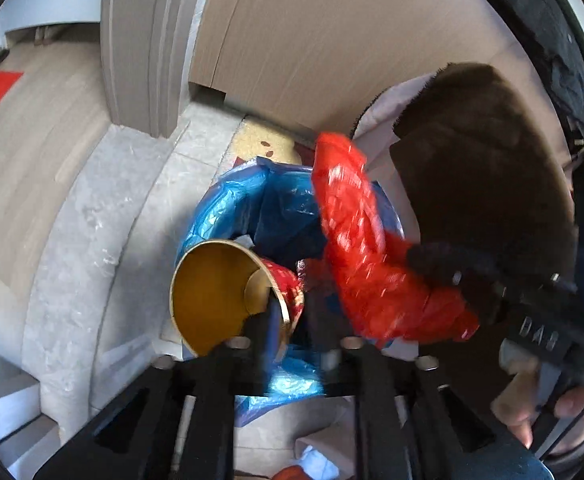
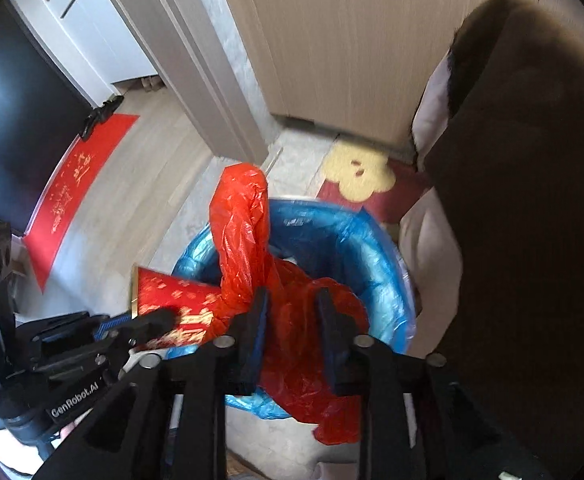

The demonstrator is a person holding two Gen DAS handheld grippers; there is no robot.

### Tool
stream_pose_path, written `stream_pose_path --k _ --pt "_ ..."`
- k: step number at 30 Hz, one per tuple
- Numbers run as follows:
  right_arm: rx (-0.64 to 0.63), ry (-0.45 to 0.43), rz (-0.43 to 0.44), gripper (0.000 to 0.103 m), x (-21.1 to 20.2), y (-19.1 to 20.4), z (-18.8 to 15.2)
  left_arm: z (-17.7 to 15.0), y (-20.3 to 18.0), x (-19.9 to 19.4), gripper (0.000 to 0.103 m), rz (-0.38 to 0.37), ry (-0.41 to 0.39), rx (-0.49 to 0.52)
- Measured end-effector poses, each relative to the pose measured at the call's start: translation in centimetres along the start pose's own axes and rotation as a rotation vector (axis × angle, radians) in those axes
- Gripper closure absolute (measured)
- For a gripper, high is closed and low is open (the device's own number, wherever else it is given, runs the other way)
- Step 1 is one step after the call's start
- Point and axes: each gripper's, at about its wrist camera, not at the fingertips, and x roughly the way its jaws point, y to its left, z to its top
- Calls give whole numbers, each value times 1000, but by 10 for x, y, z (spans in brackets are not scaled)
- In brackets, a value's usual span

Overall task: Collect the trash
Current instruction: 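Carry the red bag and red cup over the bin and open both tools, then move both tools back over the table toward the remaining wrappers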

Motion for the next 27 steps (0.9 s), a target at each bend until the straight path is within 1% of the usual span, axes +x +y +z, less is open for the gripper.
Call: stream_pose_path --k 1,3,5,8,10,13,16,17,20,22,24,26,27 --pt "6 12 8 70 3 0 -1 1 2 -2 72 2 -8 -9" --pt "10 24 5 70 7 0 -3 6 4 -7 70 2 -25 -24" --pt "7 28 -10 70 8 1 -4 10 5 -11 66 0 -37 -29" --pt "7 26 -29 70 2 1 -5 17 4 -18 65 16 -43 -32" --pt "13 17 -32 70 -7 -1 -4 19 1 -26 65 13 -50 -24" --pt "1 -24 -31 70 -32 -2 -2 22 -10 -45 65 16 -75 -1" --pt "-23 -93 -19 70 -69 -6 0 28 -27 -68 65 43 -116 33" --pt "-34 -133 -20 69 -88 -10 0 30 -34 -74 65 50 -129 45" --pt "-49 -234 -23 68 -134 -25 0 34 -67 -98 65 51 -171 91" --pt "-58 -306 -21 66 -168 -38 -5 36 -98 -110 65 36 -197 142" --pt "-64 -379 -18 62 -203 -55 -11 37 -132 -117 65 24 -214 201" --pt "-62 -431 -24 53 -232 -79 -18 35 -172 -119 65 1 -224 269" --pt "-59 -446 -32 50 -243 -91 -21 33 -196 -116 65 -16 -220 309"
